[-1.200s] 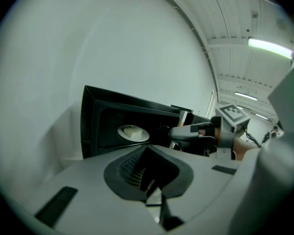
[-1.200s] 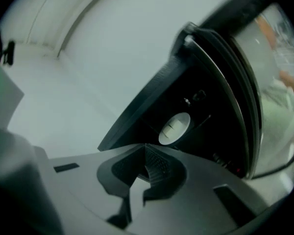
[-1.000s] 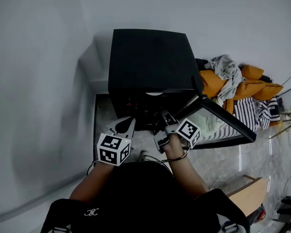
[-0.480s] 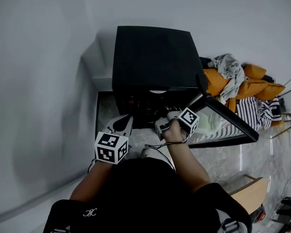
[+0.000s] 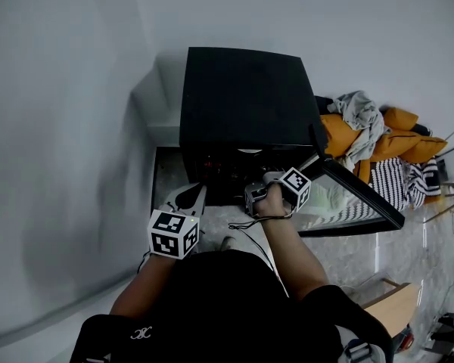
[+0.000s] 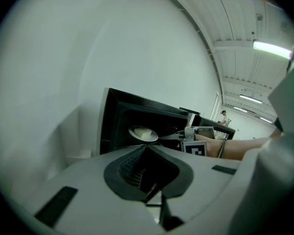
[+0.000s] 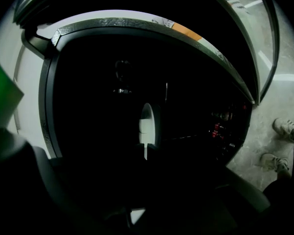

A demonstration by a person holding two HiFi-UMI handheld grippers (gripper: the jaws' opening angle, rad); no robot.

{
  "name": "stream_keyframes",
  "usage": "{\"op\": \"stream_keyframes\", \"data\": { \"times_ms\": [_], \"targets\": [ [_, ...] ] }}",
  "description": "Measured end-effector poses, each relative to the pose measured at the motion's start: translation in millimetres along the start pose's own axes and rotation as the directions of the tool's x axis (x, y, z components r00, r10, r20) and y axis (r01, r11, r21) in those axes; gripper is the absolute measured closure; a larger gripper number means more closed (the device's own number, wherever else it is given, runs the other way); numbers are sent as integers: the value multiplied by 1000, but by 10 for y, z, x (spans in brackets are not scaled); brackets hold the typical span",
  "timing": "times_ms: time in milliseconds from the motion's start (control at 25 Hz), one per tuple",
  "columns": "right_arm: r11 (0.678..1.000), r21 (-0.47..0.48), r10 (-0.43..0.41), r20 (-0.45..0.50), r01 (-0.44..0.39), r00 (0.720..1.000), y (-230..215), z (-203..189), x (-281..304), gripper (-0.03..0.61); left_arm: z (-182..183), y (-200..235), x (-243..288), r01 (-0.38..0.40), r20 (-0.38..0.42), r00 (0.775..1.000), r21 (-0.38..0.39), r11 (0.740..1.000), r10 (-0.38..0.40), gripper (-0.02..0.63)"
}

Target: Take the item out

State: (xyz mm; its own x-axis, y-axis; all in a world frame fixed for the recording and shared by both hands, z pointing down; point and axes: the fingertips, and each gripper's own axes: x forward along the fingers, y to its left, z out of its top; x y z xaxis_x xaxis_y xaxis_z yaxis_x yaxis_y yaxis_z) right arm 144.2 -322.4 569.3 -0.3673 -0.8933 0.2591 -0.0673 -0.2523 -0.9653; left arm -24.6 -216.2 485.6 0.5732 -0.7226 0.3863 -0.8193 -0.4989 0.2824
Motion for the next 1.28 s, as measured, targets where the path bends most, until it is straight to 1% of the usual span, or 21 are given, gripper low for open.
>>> {"op": "stream_keyframes", "data": {
  "times_ms": [40, 200, 400, 720, 840, 1080, 1280],
  "targets": [
    [1000, 5, -7, 0, 7, 1000, -25, 16, 28, 566, 8, 1, 4, -1, 1, 1000, 2, 1000, 1, 614],
    [1000, 9, -15, -2, 15, 1000, -102, 61, 109, 508, -9, 12, 3, -8, -3, 1000, 7, 1000, 9, 614],
    [999, 41, -13, 0, 13, 1000, -102, 65, 182, 505, -27, 108, -35, -29, -6, 1000, 2, 1000, 29, 614],
    [997, 57, -48, 5, 48, 999, -105, 73, 232, 505, -11, 196, -78, -50, 6, 999, -12, 999, 50, 614],
    [996, 60, -71, 24, 69, 997, -98, 106, 230, 505, 13, 236, -92, -56, 17, 998, -15, 998, 57, 614],
    [992, 86, -95, 36, 92, 995, -121, 134, 233, 505, 53, 263, -95, -51, 34, 998, -16, 999, 51, 614],
    [989, 100, -111, 25, 108, 994, -150, 138, 232, 506, 23, 232, -55, -30, 26, 999, -19, 999, 30, 614]
  ]
}}
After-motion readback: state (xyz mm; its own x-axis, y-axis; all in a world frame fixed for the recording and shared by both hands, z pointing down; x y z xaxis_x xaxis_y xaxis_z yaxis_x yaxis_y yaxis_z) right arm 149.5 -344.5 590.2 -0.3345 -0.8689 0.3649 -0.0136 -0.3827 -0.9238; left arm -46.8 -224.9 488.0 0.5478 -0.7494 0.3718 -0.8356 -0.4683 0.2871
